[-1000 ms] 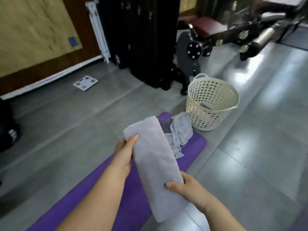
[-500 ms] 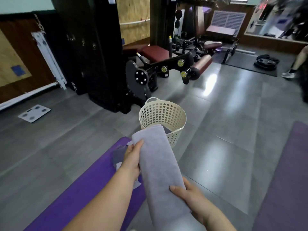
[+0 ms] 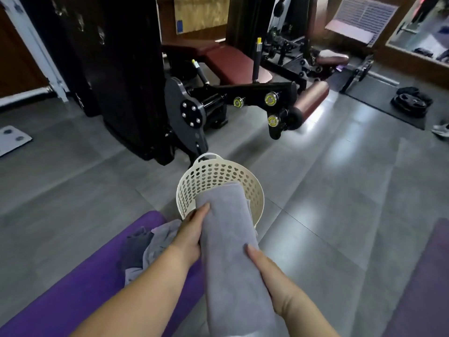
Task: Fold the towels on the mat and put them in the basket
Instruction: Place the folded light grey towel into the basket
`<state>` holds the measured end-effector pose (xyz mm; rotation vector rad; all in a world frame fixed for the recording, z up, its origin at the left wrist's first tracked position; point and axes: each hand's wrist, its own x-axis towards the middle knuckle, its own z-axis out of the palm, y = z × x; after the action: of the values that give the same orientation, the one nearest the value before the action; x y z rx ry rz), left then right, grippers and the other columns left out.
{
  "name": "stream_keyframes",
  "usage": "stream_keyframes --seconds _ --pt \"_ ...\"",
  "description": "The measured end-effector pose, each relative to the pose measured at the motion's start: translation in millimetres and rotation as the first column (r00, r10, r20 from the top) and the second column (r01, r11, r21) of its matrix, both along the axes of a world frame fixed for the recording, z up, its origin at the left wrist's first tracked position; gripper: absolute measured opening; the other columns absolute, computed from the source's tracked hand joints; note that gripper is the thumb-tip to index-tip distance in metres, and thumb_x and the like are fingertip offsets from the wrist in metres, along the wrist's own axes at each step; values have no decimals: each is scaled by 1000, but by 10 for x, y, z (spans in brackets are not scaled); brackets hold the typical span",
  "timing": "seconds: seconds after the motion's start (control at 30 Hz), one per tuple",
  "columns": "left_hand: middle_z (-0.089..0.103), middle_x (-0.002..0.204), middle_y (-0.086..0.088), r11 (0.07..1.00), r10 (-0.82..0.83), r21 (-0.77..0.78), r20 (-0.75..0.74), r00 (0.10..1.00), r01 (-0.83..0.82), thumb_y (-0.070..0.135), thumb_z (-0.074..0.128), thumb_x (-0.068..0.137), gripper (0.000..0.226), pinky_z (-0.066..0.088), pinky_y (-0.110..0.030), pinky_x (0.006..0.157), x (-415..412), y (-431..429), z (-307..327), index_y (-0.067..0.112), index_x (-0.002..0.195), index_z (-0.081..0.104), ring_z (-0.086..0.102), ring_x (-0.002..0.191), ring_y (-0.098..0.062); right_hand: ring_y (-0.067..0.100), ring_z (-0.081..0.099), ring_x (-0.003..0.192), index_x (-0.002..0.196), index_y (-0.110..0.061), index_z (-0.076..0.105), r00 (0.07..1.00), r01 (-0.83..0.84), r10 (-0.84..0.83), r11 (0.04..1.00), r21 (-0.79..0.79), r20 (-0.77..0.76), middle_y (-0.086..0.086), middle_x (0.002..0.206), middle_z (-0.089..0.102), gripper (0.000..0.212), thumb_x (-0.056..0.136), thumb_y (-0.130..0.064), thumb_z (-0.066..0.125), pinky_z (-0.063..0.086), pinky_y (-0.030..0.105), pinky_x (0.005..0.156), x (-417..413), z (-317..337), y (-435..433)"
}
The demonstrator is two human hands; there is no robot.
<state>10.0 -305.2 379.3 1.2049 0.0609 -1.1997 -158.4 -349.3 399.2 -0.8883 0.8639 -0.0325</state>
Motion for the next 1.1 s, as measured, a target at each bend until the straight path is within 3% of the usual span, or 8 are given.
stream_keyframes --seconds 0.27,0.37,0.43,0.6,0.73,0.8,0.93,1.1 --pt "65 107 -6 958 243 147 36 969 -246 39 46 92 34 47 -25 71 671 -1265 -684 15 112 59 61 98 -21 24 67 84 102 -17 63 974 -190 163 965 -180 -155 6 88 73 29 74 -20 70 56 37 77 958 -624 -1732" --pt "62 72 -2 877 413 270 1 911 -398 33 43 95 26 43 -18 52 735 -1626 -1074 16 84 60 60 54 -10 16 62 78 99 -12 64 932 -319 251 911 -261 -262 -1 82 69 16 84 -9 65 53 14 63 1324 -1019 -2434" --pt "59 71 -1 825 457 368 12 889 -429 25 43 95 22 41 -18 50 742 -1809 -1335 16 81 57 57 43 -3 18 55 83 108 -10 61 891 -404 302 868 -289 -338 1 91 64 24 84 -4 62 47 12 65 1599 -1311 -2816" --pt "61 109 -2 651 290 668 222 931 -362 19 45 95 15 38 -21 68 751 -1852 -2207 24 85 55 59 101 -18 25 58 94 119 -2 56 792 -550 444 816 -176 -419 15 107 64 48 75 -14 70 44 35 89 2163 -2222 -3249" --pt "42 140 -6 370 160 839 366 917 -400 22 49 92 47 32 -30 100 800 -1591 -2934 16 137 38 39 129 -23 22 67 63 102 -9 58 762 -550 470 833 -62 -445 0 67 71 16 87 -6 54 56 26 57 2484 -3183 -3276" --pt "27 149 -7 296 93 879 363 927 -374 30 47 92 60 24 -35 108 848 -1500 -3282 17 145 20 26 137 -24 22 61 68 108 -8 55 742 -537 458 843 -26 -489 6 76 68 20 89 -4 51 54 23 49 2581 -3678 -3226" --pt "45 139 -7 397 12 821 443 897 -411 24 34 95 49 25 -40 110 908 -1511 -3909 17 143 25 42 125 -23 20 54 71 124 -8 50 729 -509 420 861 -19 -540 10 100 57 33 91 -10 52 48 30 62 2650 -4668 -3006" --pt "68 95 -4 424 40 598 738 673 -680 28 31 86 48 44 -57 91 738 -1528 -4252 9 124 55 46 86 -5 30 57 94 128 -7 47 723 -482 397 876 -1 -565 13 114 57 38 92 -17 52 47 40 83 2749 -5607 -2694"
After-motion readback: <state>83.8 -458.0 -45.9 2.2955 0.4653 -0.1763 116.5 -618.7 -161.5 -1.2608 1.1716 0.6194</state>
